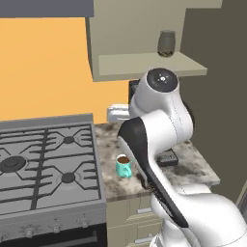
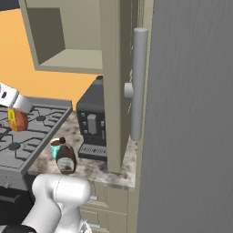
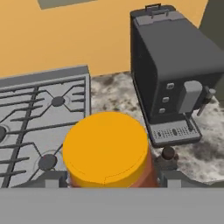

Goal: Pick the syrup bottle and honey bottle from the cabinet and place them next to the mug.

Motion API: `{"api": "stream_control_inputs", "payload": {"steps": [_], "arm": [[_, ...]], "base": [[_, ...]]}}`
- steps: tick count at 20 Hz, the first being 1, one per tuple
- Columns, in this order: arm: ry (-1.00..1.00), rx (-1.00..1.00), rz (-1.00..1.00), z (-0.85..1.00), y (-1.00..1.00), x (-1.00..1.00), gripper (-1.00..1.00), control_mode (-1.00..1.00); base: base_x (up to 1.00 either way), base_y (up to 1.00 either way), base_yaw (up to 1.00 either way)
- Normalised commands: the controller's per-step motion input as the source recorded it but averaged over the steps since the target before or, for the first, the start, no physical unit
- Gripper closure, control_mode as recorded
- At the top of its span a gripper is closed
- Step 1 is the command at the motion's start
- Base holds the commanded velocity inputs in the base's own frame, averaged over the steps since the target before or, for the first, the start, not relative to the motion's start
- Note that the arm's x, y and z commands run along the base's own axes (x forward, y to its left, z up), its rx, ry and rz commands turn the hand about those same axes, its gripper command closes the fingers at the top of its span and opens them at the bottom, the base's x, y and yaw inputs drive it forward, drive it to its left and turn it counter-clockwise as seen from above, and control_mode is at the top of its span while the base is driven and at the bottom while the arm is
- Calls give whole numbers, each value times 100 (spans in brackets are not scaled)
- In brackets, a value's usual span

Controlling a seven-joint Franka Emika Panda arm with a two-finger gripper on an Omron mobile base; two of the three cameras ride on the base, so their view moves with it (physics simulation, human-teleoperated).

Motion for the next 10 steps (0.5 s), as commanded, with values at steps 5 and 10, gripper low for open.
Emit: {"api": "stream_control_inputs", "payload": {"steps": [5, 10], "arm": [[3, 0, -36, -39, 12, 0, 100, -100], [-1, 0, -37, -49, 3, 0, 100, -100]], "base": [[0, 0, 0], [0, 0, 0]]}}
